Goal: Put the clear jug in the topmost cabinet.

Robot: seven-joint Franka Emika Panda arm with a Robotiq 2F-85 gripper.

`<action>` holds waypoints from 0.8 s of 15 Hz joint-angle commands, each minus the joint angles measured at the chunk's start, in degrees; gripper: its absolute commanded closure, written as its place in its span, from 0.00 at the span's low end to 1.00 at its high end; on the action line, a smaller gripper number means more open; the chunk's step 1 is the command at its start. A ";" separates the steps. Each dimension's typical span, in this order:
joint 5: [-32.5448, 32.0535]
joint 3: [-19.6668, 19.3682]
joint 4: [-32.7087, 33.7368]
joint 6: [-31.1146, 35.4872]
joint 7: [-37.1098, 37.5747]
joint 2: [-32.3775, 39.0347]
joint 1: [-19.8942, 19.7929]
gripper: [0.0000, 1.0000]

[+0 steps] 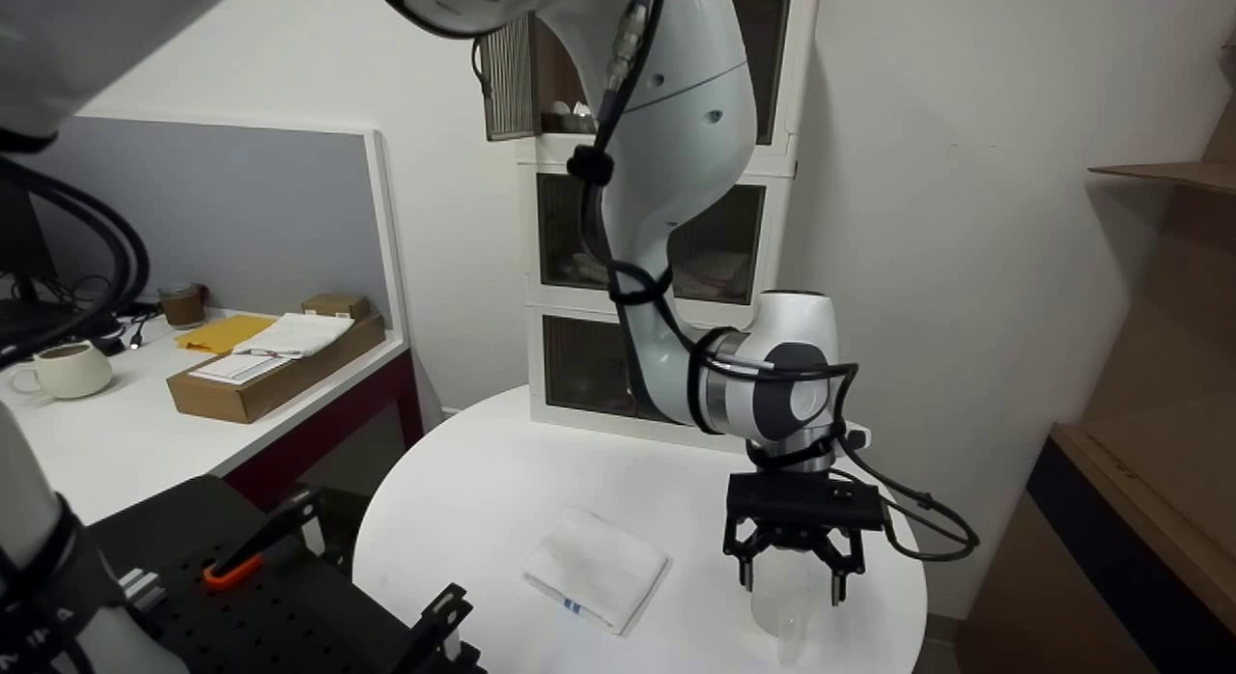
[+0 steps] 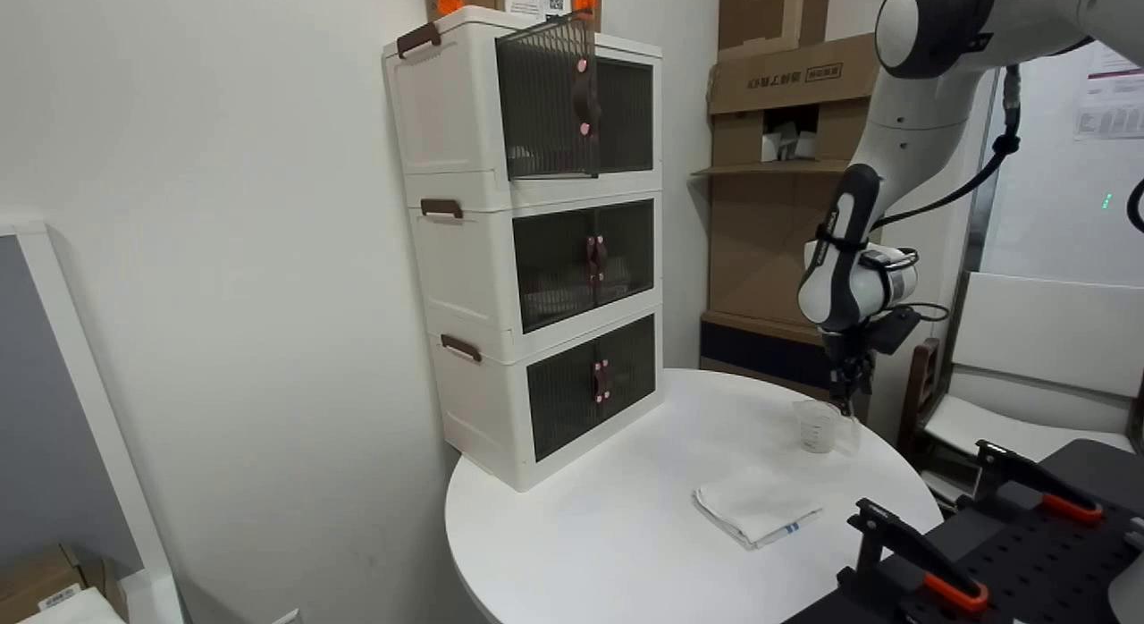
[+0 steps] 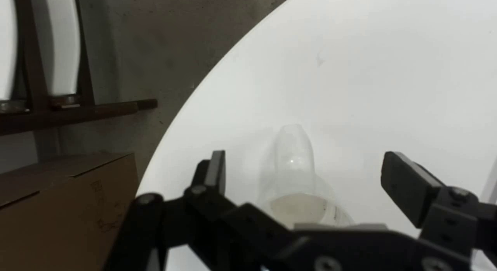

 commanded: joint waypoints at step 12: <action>0.52 1.08 6.53 -1.32 -2.87 6.84 -1.16 0.05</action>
